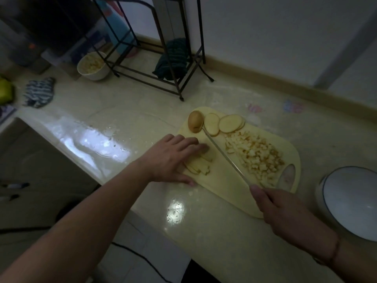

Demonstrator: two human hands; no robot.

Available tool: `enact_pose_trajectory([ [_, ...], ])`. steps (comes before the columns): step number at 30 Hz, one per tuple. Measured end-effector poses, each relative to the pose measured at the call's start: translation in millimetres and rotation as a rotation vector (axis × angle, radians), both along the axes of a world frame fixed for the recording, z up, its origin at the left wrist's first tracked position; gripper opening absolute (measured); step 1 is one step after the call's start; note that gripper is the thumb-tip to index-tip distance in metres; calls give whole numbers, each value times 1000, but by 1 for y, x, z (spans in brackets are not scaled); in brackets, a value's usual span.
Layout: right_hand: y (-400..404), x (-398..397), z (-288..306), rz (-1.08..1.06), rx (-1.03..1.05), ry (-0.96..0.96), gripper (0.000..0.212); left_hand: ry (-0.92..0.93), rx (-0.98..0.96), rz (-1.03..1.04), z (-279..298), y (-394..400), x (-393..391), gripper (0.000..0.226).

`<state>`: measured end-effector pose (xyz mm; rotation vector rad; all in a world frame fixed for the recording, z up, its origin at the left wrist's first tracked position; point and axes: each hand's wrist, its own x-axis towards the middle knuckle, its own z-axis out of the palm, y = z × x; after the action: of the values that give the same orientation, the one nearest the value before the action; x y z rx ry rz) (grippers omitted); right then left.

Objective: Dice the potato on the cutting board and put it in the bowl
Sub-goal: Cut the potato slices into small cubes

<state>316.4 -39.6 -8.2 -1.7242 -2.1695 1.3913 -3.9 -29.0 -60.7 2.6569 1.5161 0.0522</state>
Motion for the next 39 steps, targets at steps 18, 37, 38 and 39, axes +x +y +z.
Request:
enact_pose_trajectory([
  [18,14,-25,-5,89,-14,37,63,-125,213,502,-31,-32,45,55],
  [37,3,-18,-14,54,26,44,69,-307,181,508,-31,-69,23,45],
  [38,3,-17,-15,56,28,38,70,-341,189,518,-30,-66,24,43],
  [39,4,-17,-15,58,27,34,69,-364,199,525,-31,-63,24,40],
])
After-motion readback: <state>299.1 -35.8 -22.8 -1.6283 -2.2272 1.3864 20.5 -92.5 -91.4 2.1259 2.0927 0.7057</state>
